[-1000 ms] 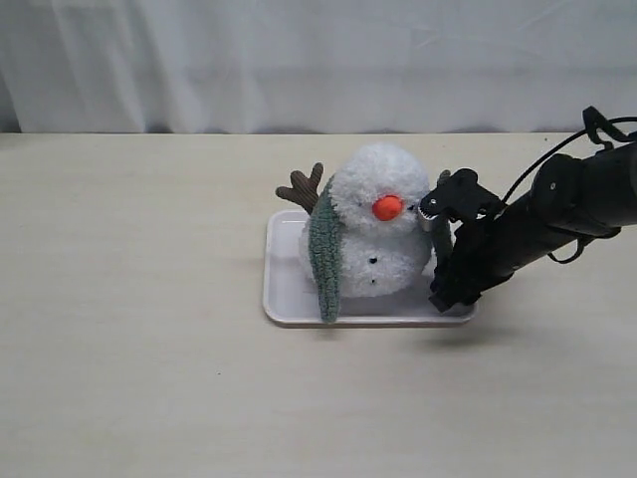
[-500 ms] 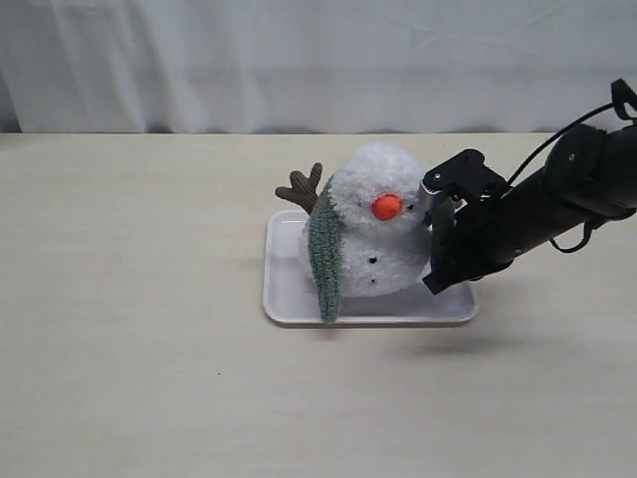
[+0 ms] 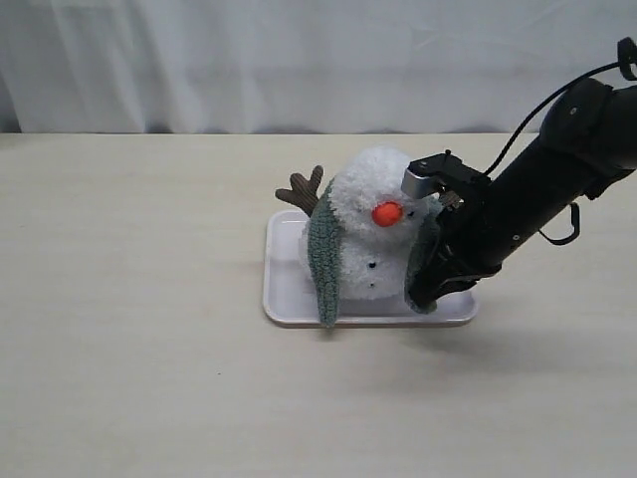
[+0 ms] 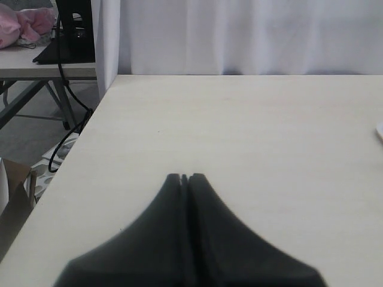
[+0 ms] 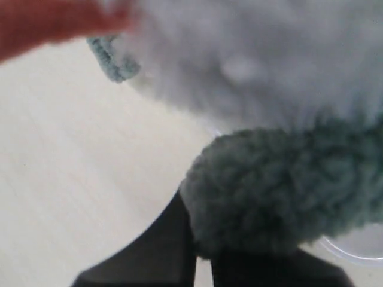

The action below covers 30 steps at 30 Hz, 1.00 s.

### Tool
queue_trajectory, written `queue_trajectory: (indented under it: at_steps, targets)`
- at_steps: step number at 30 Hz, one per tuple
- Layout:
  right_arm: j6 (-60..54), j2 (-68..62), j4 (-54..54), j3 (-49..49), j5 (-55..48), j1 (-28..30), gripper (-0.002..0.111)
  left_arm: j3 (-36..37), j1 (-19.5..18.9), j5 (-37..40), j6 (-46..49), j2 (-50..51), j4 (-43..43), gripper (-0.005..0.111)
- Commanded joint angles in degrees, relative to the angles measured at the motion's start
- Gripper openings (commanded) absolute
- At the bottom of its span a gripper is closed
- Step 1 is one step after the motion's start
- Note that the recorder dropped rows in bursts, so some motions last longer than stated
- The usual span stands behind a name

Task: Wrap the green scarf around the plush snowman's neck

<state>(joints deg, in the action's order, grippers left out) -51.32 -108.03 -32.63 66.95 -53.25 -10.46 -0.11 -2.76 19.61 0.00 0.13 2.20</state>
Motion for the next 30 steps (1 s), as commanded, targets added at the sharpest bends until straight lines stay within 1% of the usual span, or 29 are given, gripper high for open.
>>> queue_trajectory:
  at_steps: [1, 5, 11, 17, 18, 21, 24, 26, 28, 30]
  targets:
    - [-0.75, -2.9, -0.18, 0.21, -1.47, 0.3, 0.004, 0.11, 0.25, -0.66, 0.0, -0.13, 0.03, 0.0]
    - [-5.51, -6.35, -2.9, 0.21, -1.47, 0.3, 0.004, 0.11, 0.25, -0.66, 0.0, -0.13, 0.03, 0.0]
    - [-13.19, -8.02, -8.25, 0.21, -1.47, 0.3, 0.004, 0.11, 0.25, -0.66, 0.0, -0.13, 0.03, 0.0]
    - [-13.8, -8.02, -7.65, 0.33, -0.62, 0.3, 0.005, 0.11, 0.25, -0.66, 0.0, -0.13, 0.03, 0.0]
    - [-13.47, -8.02, -7.1, 0.33, -0.44, 0.3, 0.006, 0.11, 0.25, -0.66, 0.0, -0.13, 0.03, 0.0]
    - [-11.88, -8.02, -6.76, 0.33, 0.06, 0.3, 0.019, 0.11, 0.25, -0.66, 0.0, -0.13, 0.03, 0.0]
    - [-9.21, -8.02, -6.76, 0.33, -0.86, 0.3, 0.04, 0.11, 0.25, -0.66, 0.0, -0.13, 0.03, 0.0]
    - [-7.33, -8.02, -6.76, 0.33, -3.86, 0.3, 0.05, 0.11, 0.25, -0.66, 0.0, -0.13, 0.03, 0.0]
    - [-5.57, -8.02, -6.76, 0.33, -7.62, 0.3, 0.056, 0.11, 0.25, -0.66, 0.0, -0.13, 0.03, 0.0]
    - [-4.32, -8.02, -7.14, 0.33, -11.27, 0.3, 0.058, 0.11, 0.25, -0.66, 0.0, -0.13, 0.03, 0.0]
